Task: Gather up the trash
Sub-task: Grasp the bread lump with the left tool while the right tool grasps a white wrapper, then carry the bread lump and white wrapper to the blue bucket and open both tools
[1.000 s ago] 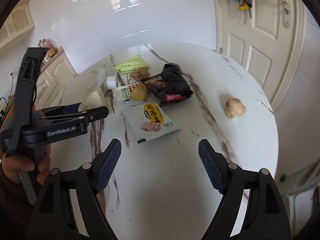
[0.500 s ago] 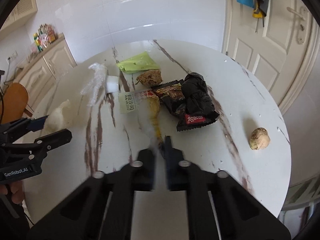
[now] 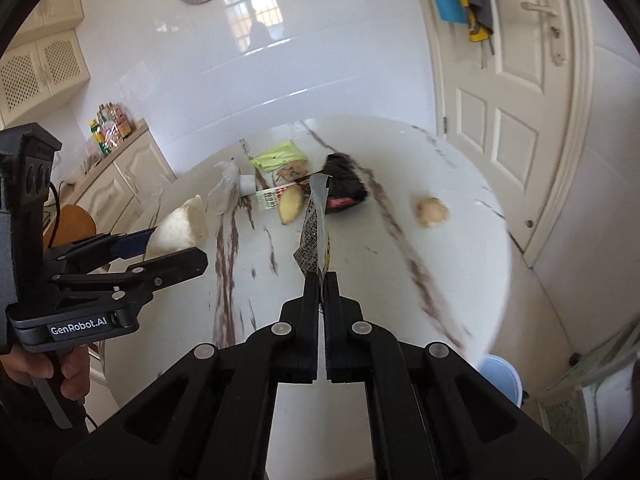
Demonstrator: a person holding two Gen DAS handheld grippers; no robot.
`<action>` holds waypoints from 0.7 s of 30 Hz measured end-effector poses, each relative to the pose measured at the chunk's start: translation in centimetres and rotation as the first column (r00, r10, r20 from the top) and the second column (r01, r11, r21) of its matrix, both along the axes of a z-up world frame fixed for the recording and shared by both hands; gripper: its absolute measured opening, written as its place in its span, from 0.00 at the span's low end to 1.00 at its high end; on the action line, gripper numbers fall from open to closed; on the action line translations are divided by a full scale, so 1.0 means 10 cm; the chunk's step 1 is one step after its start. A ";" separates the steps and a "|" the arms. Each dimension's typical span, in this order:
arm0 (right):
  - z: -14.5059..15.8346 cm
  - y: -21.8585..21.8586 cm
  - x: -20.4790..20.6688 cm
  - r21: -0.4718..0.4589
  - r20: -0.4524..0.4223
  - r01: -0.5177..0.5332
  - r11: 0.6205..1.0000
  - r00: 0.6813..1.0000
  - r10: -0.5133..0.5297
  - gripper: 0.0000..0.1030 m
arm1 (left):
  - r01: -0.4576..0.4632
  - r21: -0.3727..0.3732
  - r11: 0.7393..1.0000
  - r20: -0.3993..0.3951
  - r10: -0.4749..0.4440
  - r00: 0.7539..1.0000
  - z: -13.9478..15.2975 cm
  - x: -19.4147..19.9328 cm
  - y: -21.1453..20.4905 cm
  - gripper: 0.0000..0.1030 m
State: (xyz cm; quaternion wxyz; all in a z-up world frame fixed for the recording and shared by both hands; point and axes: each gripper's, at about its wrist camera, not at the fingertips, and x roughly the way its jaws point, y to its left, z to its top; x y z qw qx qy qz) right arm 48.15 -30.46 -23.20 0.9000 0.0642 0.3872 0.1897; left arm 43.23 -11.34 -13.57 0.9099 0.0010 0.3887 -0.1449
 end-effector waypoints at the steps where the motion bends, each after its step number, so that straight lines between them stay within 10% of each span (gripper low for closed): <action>1: 0.03 -0.09 -0.07 0.006 0.007 0.013 1.000 1.000 -0.013 0.03 | 0.017 0.002 1.000 0.006 -0.017 1.000 0.02 -0.03 -0.10 0.56; 21: -0.31 -2.08 -0.92 0.068 -0.042 0.355 0.932 0.935 -0.353 0.03 | 0.398 0.091 0.913 -0.080 -0.392 0.916 -0.32 0.20 -2.50 0.56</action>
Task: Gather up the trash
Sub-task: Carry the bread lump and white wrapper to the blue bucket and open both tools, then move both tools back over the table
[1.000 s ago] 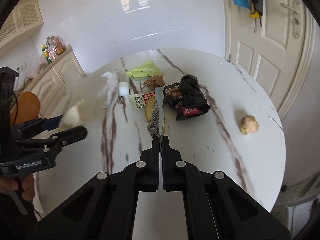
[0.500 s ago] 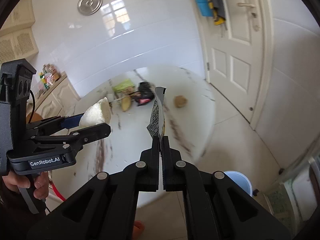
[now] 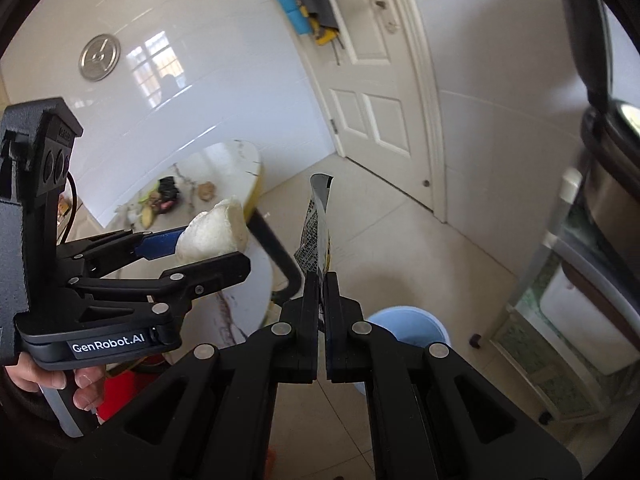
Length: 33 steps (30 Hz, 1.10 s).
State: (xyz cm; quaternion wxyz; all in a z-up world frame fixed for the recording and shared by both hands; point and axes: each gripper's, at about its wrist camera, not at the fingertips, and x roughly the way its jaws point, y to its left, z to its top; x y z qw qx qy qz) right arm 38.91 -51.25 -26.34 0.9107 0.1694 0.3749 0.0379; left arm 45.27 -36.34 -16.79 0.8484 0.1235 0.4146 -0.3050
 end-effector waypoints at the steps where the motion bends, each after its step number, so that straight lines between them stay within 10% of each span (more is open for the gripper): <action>1: -0.06 -0.07 0.01 0.007 -0.010 0.010 1.000 1.000 -0.010 0.03 | 0.005 0.007 1.000 -0.011 -0.005 1.000 -0.05 0.05 -0.07 0.56; 21: -0.70 -0.47 0.28 0.079 -0.102 0.042 0.996 0.994 -0.033 0.03 | -0.047 0.111 0.993 -0.007 0.049 0.999 -0.60 0.62 -0.71 0.77; 24: -0.67 -0.44 0.30 0.068 -0.098 0.044 0.997 0.995 -0.038 0.10 | -0.067 0.104 0.992 0.005 0.067 0.998 -0.53 0.59 -0.67 0.78; 28: -0.59 -0.37 0.28 0.050 -0.091 0.052 0.997 0.995 -0.048 0.44 | -0.080 0.082 0.993 0.018 0.079 0.997 -0.41 0.49 -0.55 0.79; 33: -0.39 -0.26 0.18 0.034 -0.068 0.047 0.998 0.997 -0.045 0.44 | -0.088 0.041 0.995 0.043 0.086 0.995 -0.17 0.26 -0.32 0.80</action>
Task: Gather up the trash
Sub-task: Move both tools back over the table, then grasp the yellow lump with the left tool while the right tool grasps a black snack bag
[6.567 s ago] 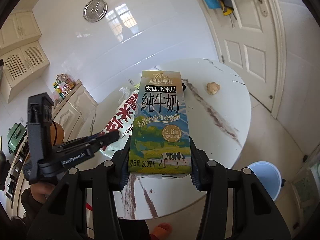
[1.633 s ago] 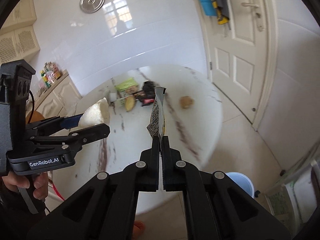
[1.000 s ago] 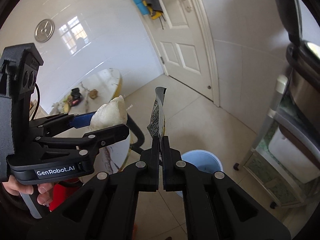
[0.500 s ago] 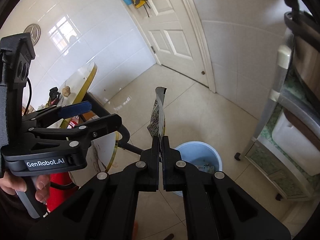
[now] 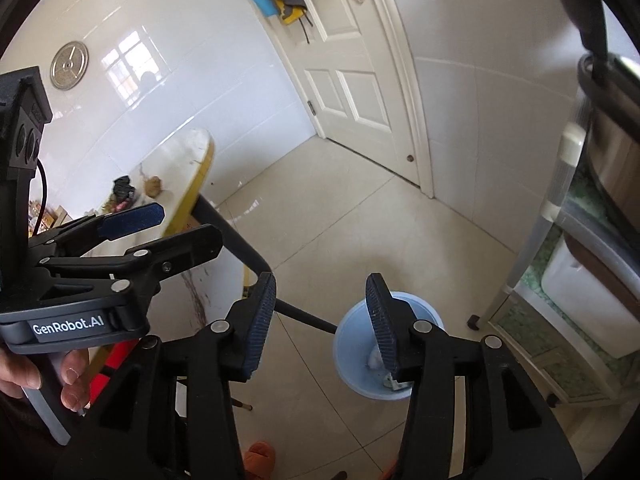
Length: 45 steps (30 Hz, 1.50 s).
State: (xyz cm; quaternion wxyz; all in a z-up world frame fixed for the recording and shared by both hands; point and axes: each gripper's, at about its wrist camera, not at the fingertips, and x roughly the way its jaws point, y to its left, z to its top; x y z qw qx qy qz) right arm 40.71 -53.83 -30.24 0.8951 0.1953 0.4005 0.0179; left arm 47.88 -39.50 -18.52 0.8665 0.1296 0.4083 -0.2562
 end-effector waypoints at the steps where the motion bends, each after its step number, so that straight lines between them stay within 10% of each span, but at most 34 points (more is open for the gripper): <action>1: 0.06 0.03 -0.03 -0.006 0.008 -0.001 1.000 1.000 0.001 0.44 | 0.000 -0.012 1.000 0.009 0.000 1.000 0.06 -0.06 0.06 0.80; 20: 1.05 1.52 0.08 -0.171 0.116 -0.173 0.970 0.974 0.195 0.62 | -0.247 -0.112 0.962 0.173 0.264 0.949 0.77 -0.90 2.28 0.97; 45: 0.43 2.82 2.22 -0.257 -0.064 -0.430 0.865 0.901 0.429 0.63 | -0.376 -0.006 0.927 0.003 0.376 0.927 0.39 0.53 3.12 0.97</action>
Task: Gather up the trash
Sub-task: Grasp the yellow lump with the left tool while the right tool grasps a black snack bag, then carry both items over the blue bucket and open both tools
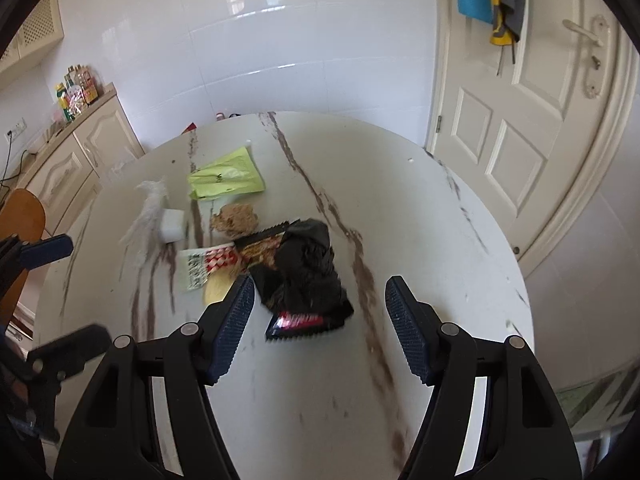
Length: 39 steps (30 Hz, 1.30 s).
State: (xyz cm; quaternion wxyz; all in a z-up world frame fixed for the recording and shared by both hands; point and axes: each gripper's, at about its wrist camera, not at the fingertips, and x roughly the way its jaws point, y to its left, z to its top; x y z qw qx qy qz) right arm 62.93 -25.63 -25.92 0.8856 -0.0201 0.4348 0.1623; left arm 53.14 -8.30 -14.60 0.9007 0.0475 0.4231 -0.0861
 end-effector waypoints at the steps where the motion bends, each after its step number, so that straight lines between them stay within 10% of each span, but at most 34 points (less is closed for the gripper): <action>1: -0.02 0.00 0.05 -0.003 -0.004 -0.001 1.000 1.000 0.000 0.63 | -0.001 0.001 1.000 -0.004 0.001 1.000 -0.03 0.02 -0.01 0.97; 5: -0.13 -0.02 0.15 0.037 -0.036 -0.044 0.998 0.998 0.045 0.24 | 0.009 -0.008 1.000 -0.037 -0.009 0.999 -0.13 0.17 -0.10 0.97; 17: 0.16 -0.62 -0.51 0.174 0.071 -0.056 0.983 0.996 0.044 0.23 | 0.035 0.015 0.999 -0.076 -0.034 0.997 -0.29 0.55 -0.54 0.93; 24: 0.18 -1.03 -0.85 0.243 0.077 -0.027 0.970 0.997 0.008 0.24 | 0.007 0.054 0.998 -0.097 -0.002 0.995 -0.46 0.79 -0.65 0.63; 26: 0.17 -1.12 -0.92 0.252 0.080 -0.020 0.967 0.997 -0.001 0.24 | 0.004 0.056 0.998 -0.089 0.001 0.996 -0.46 0.82 -0.65 0.31; 28: 0.18 -1.19 -0.97 0.264 0.083 -0.010 0.964 0.996 -0.013 0.24 | 0.009 0.053 0.999 -0.097 -0.004 0.995 -0.46 0.82 -0.65 0.21; 39: 0.31 -1.41 -1.44 0.291 0.117 0.022 0.956 0.991 -0.058 0.24 | 0.040 0.002 0.999 -0.016 -0.040 0.999 0.01 0.23 -0.84 0.20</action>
